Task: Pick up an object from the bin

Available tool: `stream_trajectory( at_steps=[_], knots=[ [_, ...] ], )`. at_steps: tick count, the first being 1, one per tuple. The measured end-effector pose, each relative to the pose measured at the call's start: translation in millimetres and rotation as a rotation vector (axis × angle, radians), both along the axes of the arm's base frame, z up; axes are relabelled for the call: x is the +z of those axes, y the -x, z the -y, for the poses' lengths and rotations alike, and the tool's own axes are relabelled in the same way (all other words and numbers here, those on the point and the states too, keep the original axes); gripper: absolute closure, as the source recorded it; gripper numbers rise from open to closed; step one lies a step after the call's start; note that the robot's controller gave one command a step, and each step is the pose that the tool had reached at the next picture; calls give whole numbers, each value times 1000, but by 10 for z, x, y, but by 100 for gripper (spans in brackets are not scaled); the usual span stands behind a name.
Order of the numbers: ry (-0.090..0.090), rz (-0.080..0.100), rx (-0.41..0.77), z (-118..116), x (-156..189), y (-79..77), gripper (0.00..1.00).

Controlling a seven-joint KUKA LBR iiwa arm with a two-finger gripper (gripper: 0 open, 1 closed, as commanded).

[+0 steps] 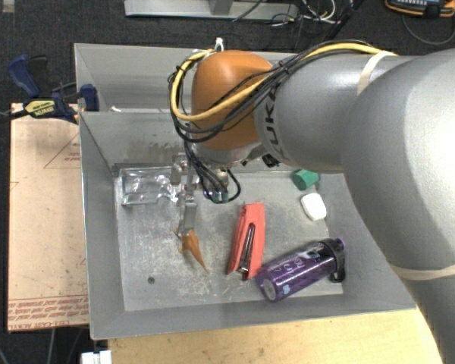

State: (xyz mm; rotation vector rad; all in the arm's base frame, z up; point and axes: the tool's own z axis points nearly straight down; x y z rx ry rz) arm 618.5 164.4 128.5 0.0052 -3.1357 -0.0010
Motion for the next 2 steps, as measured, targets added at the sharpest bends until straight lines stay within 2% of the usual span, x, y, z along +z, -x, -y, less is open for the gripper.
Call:
stream_trajectory(
  at_steps=[1, 2],
  knots=[
    [-1, 7, -2, 5, 50, -17, 0],
    [-2, 4, -43, 309, 176, -215, 0]
  ],
)
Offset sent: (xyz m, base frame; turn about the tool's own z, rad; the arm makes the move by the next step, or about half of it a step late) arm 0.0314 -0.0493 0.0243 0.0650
